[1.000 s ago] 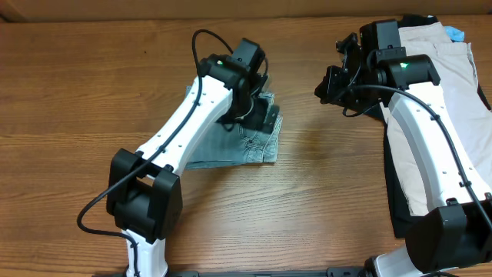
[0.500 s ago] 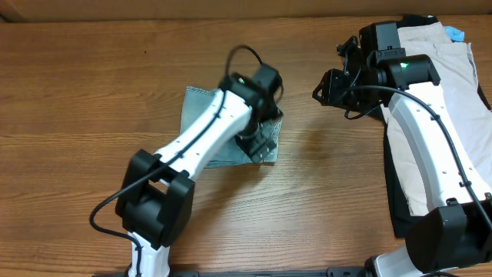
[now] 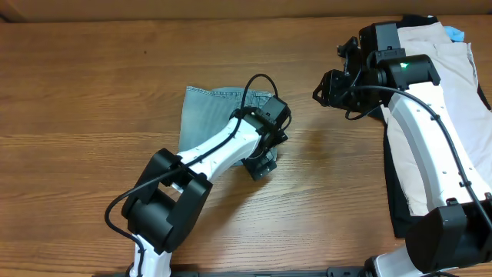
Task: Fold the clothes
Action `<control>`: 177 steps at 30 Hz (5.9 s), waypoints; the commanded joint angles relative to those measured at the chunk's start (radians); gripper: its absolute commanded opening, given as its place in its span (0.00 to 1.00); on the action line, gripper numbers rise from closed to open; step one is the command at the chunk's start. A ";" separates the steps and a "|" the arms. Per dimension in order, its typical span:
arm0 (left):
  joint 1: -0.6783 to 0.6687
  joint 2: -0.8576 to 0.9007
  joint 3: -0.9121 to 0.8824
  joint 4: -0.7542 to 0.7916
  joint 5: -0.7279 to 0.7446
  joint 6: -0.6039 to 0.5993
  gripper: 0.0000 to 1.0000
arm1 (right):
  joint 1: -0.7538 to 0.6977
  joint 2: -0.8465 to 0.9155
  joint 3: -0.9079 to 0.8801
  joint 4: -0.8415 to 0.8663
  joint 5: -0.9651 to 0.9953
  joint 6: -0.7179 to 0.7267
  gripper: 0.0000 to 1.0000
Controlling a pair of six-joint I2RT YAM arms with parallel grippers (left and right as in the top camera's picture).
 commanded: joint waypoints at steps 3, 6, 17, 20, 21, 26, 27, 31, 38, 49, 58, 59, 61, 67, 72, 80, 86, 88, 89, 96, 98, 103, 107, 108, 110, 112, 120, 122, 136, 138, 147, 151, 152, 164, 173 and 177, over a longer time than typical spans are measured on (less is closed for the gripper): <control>0.001 0.025 -0.071 0.086 -0.041 -0.026 0.98 | -0.005 -0.005 0.016 0.002 0.005 -0.008 0.44; 0.001 0.025 -0.088 0.104 -0.040 -0.026 0.85 | -0.005 -0.005 0.016 0.002 0.006 -0.008 0.45; 0.002 0.025 -0.084 0.110 -0.187 -0.154 0.04 | -0.005 -0.005 0.016 0.002 0.047 -0.007 0.45; 0.011 0.024 -0.057 0.093 -0.318 -0.256 0.04 | -0.005 -0.005 0.016 0.002 0.047 -0.007 0.45; 0.020 0.024 -0.032 0.071 -0.358 -0.297 0.04 | -0.005 -0.005 0.016 0.002 0.047 -0.007 0.45; 0.109 0.024 0.188 -0.126 -0.378 -0.381 0.04 | -0.005 -0.005 0.016 0.002 0.047 -0.007 0.45; 0.133 0.024 0.243 -0.168 -0.377 -0.390 0.04 | -0.005 -0.005 0.016 0.002 0.047 -0.007 0.45; 0.261 0.024 0.540 -0.347 -0.377 -0.412 0.04 | -0.005 -0.005 0.016 0.002 0.047 -0.007 0.45; 0.446 0.024 0.847 -0.425 -0.427 -0.396 0.04 | -0.005 -0.005 0.016 0.002 0.047 -0.007 0.45; 0.774 0.024 1.007 -0.528 -0.344 -0.609 0.04 | -0.005 -0.005 0.016 0.002 0.047 -0.007 0.45; 0.970 0.025 0.990 -0.463 -0.308 -0.824 0.04 | -0.005 -0.005 0.015 -0.011 0.052 -0.007 0.45; 0.982 0.025 0.980 -0.445 -0.297 -0.824 0.04 | -0.005 -0.005 0.016 -0.013 0.055 -0.007 0.45; 1.001 0.027 0.946 -0.400 -0.276 -0.824 0.04 | -0.005 -0.005 0.015 -0.013 0.058 -0.007 0.45; 1.001 0.081 0.877 -0.299 -0.273 -0.836 0.04 | -0.005 -0.005 0.015 -0.014 0.058 -0.006 0.45; 0.999 0.173 0.877 -0.290 -0.274 -0.857 0.04 | -0.005 -0.005 0.015 -0.020 0.064 -0.006 0.45; 0.994 0.317 0.877 -0.230 -0.218 -0.905 0.04 | -0.005 -0.005 0.015 -0.021 0.090 -0.006 0.45; 0.970 0.358 0.877 -0.051 -0.049 -0.853 0.70 | -0.005 0.000 0.015 -0.017 0.125 -0.006 0.46; 0.955 0.358 0.877 0.045 0.023 -0.790 1.00 | -0.005 0.001 0.015 -0.016 0.126 -0.006 0.46; 0.947 0.356 0.878 0.091 0.058 -0.759 1.00 | -0.005 0.001 0.015 -0.016 0.126 -0.006 0.46; 0.892 0.332 0.991 0.114 0.118 -0.630 1.00 | -0.005 0.001 0.015 -0.018 0.126 -0.006 0.46; 0.887 0.318 1.030 0.050 0.118 -0.627 1.00 | -0.005 0.001 0.015 -0.020 0.126 -0.006 0.46; 0.885 0.260 1.135 -0.165 0.119 -0.627 1.00 | -0.005 -0.001 0.017 -0.016 0.125 -0.006 0.51; 0.877 0.171 1.181 -0.313 0.119 -0.627 1.00 | -0.005 -0.031 0.038 -0.018 0.125 -0.006 0.54; 0.875 0.142 1.183 -0.340 0.119 -0.628 1.00 | -0.005 -0.043 0.045 -0.019 0.125 -0.006 0.54; 0.870 0.073 1.184 -0.393 0.119 -0.628 1.00 | -0.005 -0.077 0.067 -0.025 0.125 -0.006 0.55; 0.866 0.006 1.184 -0.436 0.119 -0.628 1.00 | -0.004 -0.116 0.087 -0.037 0.125 -0.006 0.57; 0.809 -0.228 1.183 -0.580 0.119 -0.608 1.00 | -0.005 -0.324 0.103 -0.097 0.127 -0.006 0.68; 0.798 -0.269 1.184 -0.621 0.118 -0.608 1.00 | -0.005 -0.383 0.103 -0.109 0.140 -0.006 0.72; 0.798 -0.299 1.183 -0.692 0.118 -0.609 1.00 | -0.005 -0.832 0.103 -0.144 0.185 0.021 1.00; 0.798 -0.298 1.183 -0.692 0.118 -0.608 1.00 | -0.005 -0.853 0.103 -0.160 0.185 0.020 1.00; 0.798 -0.298 1.183 -0.692 0.117 -0.609 1.00 | -0.005 -0.864 0.100 -0.292 0.197 0.015 1.00; 0.798 -0.298 1.183 -0.692 0.118 -0.608 1.00 | -0.001 -0.863 0.092 -0.292 0.286 0.004 1.00; 0.798 -0.298 1.183 -0.692 0.118 -0.609 1.00 | -0.001 -0.864 0.080 -0.287 0.309 0.004 1.00; 0.798 -0.296 1.183 -0.695 0.118 -0.609 1.00 | -0.010 -1.212 -0.534 0.244 0.364 0.000 1.00; 0.798 -0.296 1.183 -0.703 0.118 -0.609 1.00 | -0.007 -1.453 -1.085 0.710 0.360 0.000 1.00; 0.798 -0.296 1.183 -0.703 0.118 -0.609 1.00 | -0.007 -1.535 -1.270 0.914 0.360 0.001 1.00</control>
